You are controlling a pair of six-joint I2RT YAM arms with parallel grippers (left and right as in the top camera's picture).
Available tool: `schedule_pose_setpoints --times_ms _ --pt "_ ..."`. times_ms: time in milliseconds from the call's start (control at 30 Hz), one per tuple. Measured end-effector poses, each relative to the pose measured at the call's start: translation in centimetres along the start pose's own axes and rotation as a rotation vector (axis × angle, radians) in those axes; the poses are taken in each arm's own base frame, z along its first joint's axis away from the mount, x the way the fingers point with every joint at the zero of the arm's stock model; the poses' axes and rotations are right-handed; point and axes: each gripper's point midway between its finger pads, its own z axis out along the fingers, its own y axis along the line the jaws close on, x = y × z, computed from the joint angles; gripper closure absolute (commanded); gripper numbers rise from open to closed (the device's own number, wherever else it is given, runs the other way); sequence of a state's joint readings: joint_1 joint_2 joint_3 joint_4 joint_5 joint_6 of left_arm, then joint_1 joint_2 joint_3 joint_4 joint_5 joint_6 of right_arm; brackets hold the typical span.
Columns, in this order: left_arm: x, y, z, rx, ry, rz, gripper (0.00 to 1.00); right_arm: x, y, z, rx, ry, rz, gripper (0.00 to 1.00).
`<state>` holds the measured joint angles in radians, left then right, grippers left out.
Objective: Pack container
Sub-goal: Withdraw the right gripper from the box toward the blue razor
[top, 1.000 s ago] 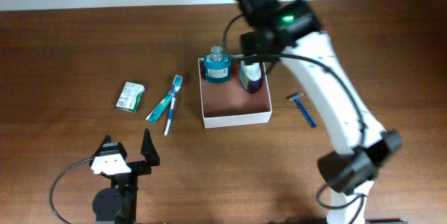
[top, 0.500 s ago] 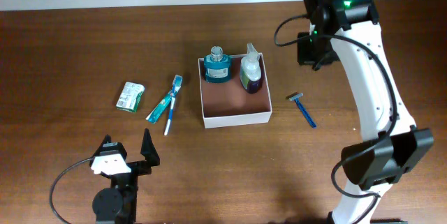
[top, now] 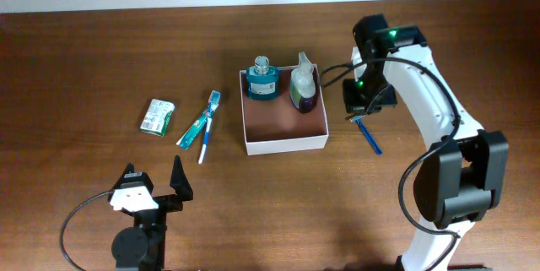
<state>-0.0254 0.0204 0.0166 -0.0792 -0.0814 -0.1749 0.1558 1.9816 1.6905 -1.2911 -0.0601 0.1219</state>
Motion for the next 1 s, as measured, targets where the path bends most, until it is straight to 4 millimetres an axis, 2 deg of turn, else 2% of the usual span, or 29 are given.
schedule_pose_setpoints --times_ms 200,400,667,1000 --pt "0.0 0.0 0.0 0.0 0.0 0.0 0.0 0.3 1.6 2.0 -0.098 0.008 -0.027 0.96" --pt "0.0 0.0 0.0 0.0 0.0 0.0 0.01 1.5 3.5 3.5 -0.174 0.041 -0.065 0.96" --pt "0.0 0.0 0.0 0.0 0.0 0.0 0.01 2.0 5.8 3.7 -0.202 0.047 -0.121 0.96" --pt "0.0 0.0 0.0 0.0 0.0 0.0 0.01 2.3 6.4 3.6 -0.22 0.056 -0.135 0.96"
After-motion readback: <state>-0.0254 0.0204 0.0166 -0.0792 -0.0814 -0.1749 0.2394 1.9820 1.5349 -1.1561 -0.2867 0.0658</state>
